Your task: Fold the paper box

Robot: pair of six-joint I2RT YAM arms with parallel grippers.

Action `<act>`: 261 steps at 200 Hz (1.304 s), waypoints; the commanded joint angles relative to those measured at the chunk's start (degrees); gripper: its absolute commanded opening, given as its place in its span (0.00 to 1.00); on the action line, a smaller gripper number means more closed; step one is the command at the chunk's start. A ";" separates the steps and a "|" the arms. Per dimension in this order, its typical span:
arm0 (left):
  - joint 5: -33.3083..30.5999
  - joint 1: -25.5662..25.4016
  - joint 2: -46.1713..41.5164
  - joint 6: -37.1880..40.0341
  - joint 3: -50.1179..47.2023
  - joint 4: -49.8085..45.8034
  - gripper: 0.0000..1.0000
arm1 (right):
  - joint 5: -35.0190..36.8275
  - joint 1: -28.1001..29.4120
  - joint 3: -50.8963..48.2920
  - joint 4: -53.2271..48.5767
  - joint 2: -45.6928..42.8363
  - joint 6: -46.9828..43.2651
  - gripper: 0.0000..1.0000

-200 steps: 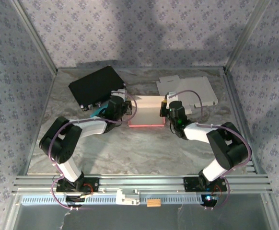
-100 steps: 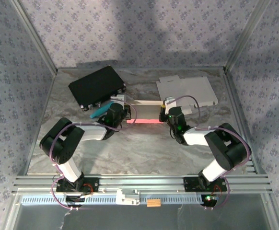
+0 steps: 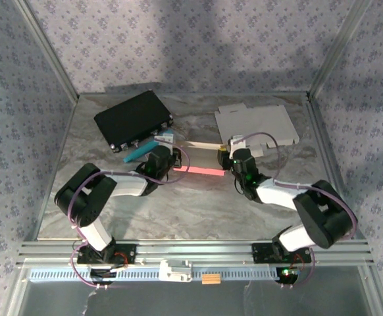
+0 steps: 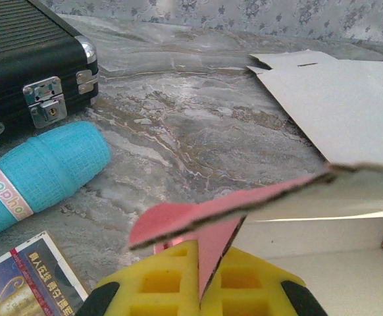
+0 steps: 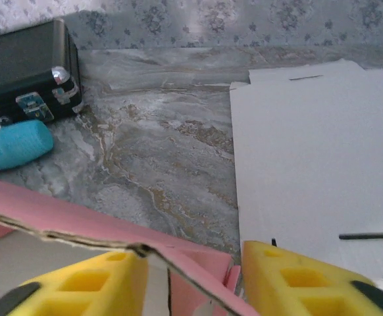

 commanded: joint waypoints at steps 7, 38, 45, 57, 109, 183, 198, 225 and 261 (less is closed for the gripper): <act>-0.82 -0.60 0.23 0.48 0.54 -1.03 0.00 | -0.41 1.03 -0.80 -11.15 -5.85 9.91 0.50; -1.32 -0.84 1.04 -0.26 0.77 -1.13 0.00 | 1.61 3.95 -3.65 -16.50 -13.53 18.24 0.58; -1.59 -0.94 1.13 -0.35 0.88 -1.33 0.00 | 2.43 5.10 -3.81 -18.44 -15.61 20.01 0.58; -1.99 -1.10 1.18 -0.44 0.98 -1.45 0.00 | 4.75 6.97 -3.81 -22.12 -19.49 24.81 0.58; -2.63 -1.80 0.10 -1.96 0.60 -4.22 0.00 | 22.54 17.48 4.46 -40.94 -27.66 62.63 0.57; -5.26 -4.72 -1.46 -4.16 -1.47 -8.30 0.00 | 19.06 17.75 27.76 -47.00 -5.31 98.70 0.60; -5.78 -5.21 -1.44 -4.64 -1.78 -8.73 0.00 | 10.70 14.20 31.18 -50.15 -1.59 102.19 0.57; -6.39 -5.71 -1.39 -5.66 -1.98 -9.28 0.00 | 3.36 10.37 36.64 -56.34 2.60 103.68 0.57; -6.70 -5.89 -1.24 -5.99 -1.40 -9.79 0.00 | -0.50 6.42 39.92 -56.91 5.67 101.72 0.54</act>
